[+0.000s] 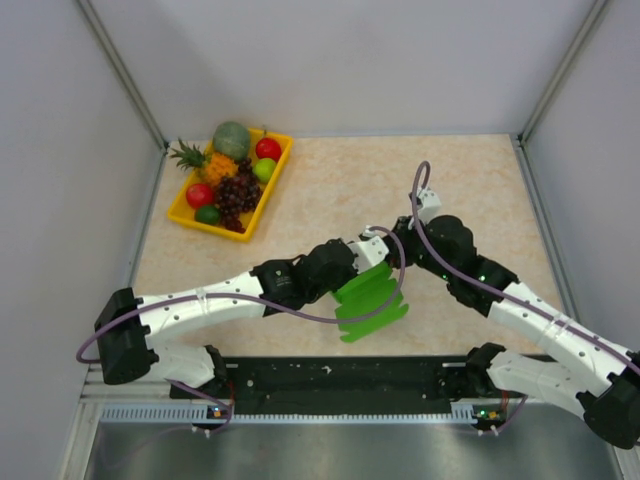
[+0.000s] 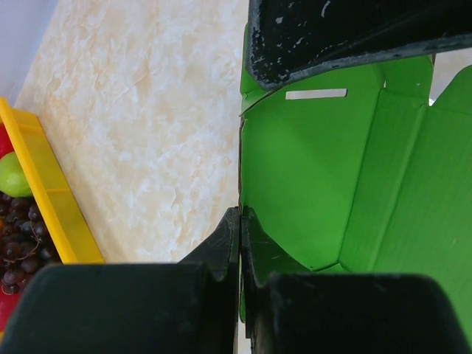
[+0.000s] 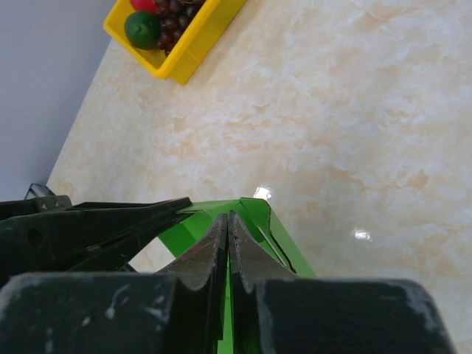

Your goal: Fold the paper box

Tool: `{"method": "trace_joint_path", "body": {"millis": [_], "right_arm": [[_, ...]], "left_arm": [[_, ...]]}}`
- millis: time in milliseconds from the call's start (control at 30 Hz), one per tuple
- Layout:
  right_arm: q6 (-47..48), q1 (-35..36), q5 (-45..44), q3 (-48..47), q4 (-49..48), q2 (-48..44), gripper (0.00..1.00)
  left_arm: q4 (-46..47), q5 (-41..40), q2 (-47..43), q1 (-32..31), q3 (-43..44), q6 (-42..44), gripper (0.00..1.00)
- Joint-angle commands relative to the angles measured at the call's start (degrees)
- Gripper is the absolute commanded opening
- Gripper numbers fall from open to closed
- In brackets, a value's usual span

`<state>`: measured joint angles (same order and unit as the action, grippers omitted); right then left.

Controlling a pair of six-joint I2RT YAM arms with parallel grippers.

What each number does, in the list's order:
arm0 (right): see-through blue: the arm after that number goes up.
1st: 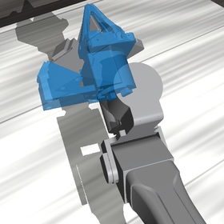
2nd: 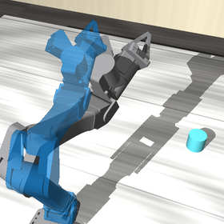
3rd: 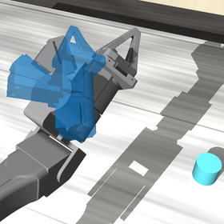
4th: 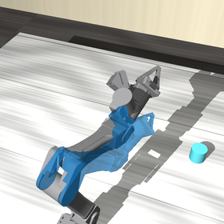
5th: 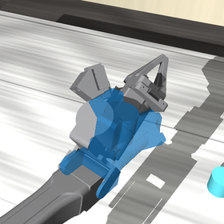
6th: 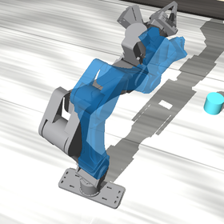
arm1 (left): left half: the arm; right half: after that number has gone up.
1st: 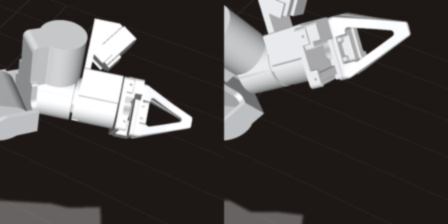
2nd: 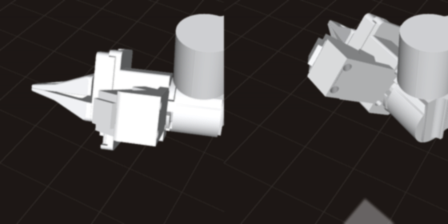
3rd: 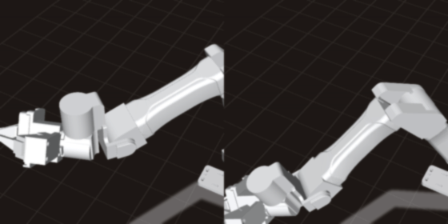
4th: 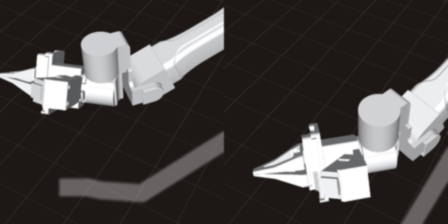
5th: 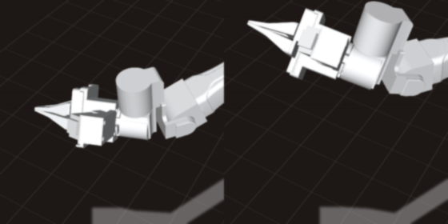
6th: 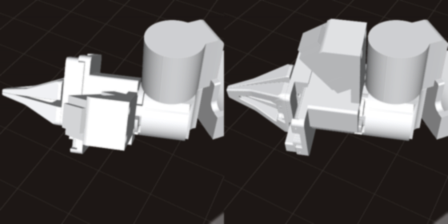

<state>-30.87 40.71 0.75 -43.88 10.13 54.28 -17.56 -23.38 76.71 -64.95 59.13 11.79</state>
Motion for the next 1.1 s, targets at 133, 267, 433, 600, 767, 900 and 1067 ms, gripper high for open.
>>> {"method": "trace_joint_path", "body": {"millis": [133,267,433,600,767,900,1067], "right_arm": [[-5.16,-0.19,4.52,2.83,-8.11,0.91,0.00],[-7.09,-0.19,3.38,5.02,-8.81,-0.14,0.00],[-7.18,-0.10,3.02,5.29,-9.24,-0.59,0.00],[-10.69,-0.19,5.39,7.84,-15.75,0.21,0.00],[-3.97,-0.19,5.39,5.39,-10.33,-2.32,0.04],[6.16,-1.85,9.78,3.54,-1.01,-7.25,0.16],[12.23,-7.03,18.04,1.34,7.88,-13.41,0.29]], "left_arm": [[3.41,0.26,-1.91,-0.27,0.90,0.07,0.00],[3.76,0.00,-2.09,-0.27,0.81,-0.01,0.00],[4.29,0.26,-2.79,-0.36,0.37,-0.10,0.00],[6.40,2.37,-4.55,-0.44,-1.47,-0.28,0.00],[8.15,2.02,-4.55,-0.35,-4.72,1.30,0.00],[8.59,2.45,-4.37,-0.35,-6.40,1.13,0.00],[9.39,3.78,-4.99,-0.44,-7.63,1.04,0.00]]}}
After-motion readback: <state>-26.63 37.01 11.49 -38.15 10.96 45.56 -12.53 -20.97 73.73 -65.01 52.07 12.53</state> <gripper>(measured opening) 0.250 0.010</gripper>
